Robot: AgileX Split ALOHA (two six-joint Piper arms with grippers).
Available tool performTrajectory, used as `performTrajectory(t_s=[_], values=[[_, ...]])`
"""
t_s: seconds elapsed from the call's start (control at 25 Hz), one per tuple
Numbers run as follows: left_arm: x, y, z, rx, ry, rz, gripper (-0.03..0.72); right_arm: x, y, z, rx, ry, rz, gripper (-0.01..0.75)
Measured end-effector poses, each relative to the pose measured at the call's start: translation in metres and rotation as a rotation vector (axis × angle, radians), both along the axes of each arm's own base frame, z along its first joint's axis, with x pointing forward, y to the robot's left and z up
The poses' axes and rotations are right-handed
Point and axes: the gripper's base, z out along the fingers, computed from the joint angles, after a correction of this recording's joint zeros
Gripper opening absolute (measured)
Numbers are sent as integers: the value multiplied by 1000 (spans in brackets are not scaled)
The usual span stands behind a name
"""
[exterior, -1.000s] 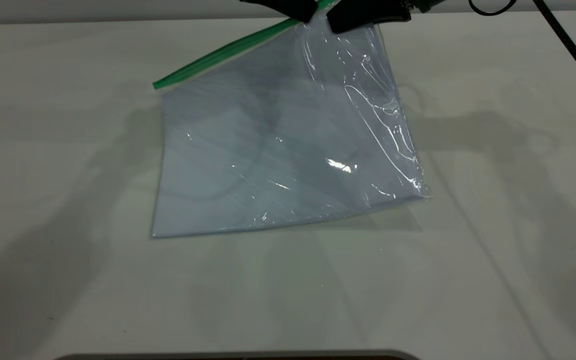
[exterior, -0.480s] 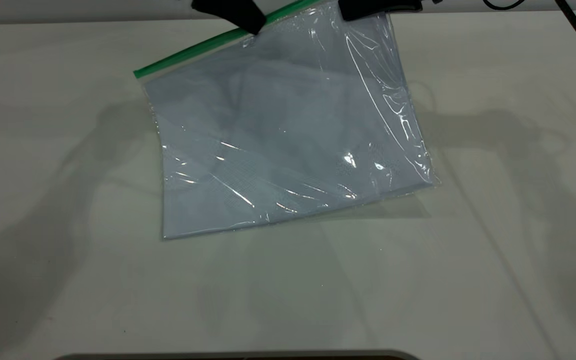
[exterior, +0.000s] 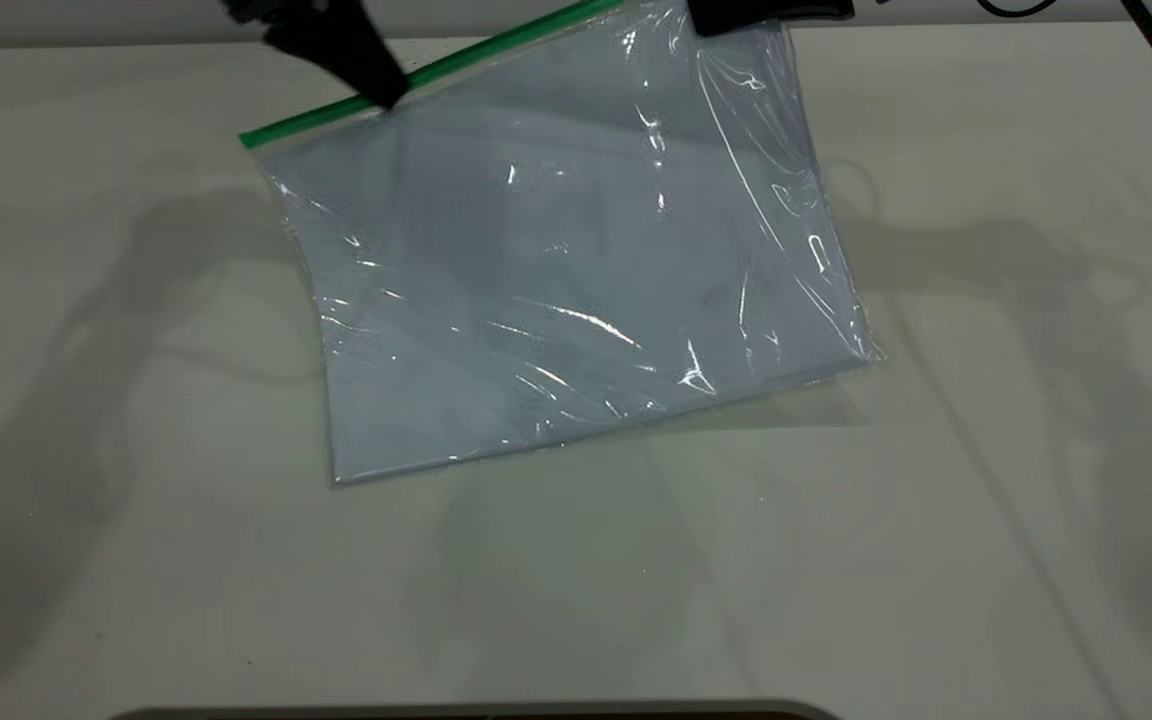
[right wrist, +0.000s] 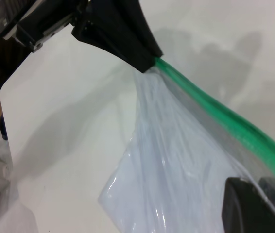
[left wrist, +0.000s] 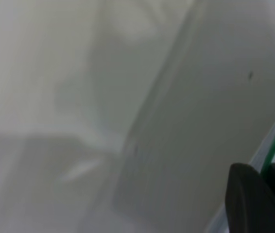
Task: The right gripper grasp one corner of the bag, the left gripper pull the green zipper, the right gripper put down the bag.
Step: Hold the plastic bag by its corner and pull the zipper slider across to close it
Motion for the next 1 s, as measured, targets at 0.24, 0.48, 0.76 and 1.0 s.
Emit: performTrajectory(t_s=[0.24, 0.48, 0.76, 1.0], values=[[-1, 23, -5, 138, 55, 34, 63, 0, 0, 0, -1, -1, 2, 33], [-3, 38, -9, 278, 91, 82, 68, 0, 0, 0, -4, -2, 0, 33], [5, 40, 4, 301, 100, 167, 87, 0, 1, 0, 0, -3, -5, 33], [27, 39, 49, 202, 29, 240, 227, 5, -5, -11, -81, -16, -54, 56]])
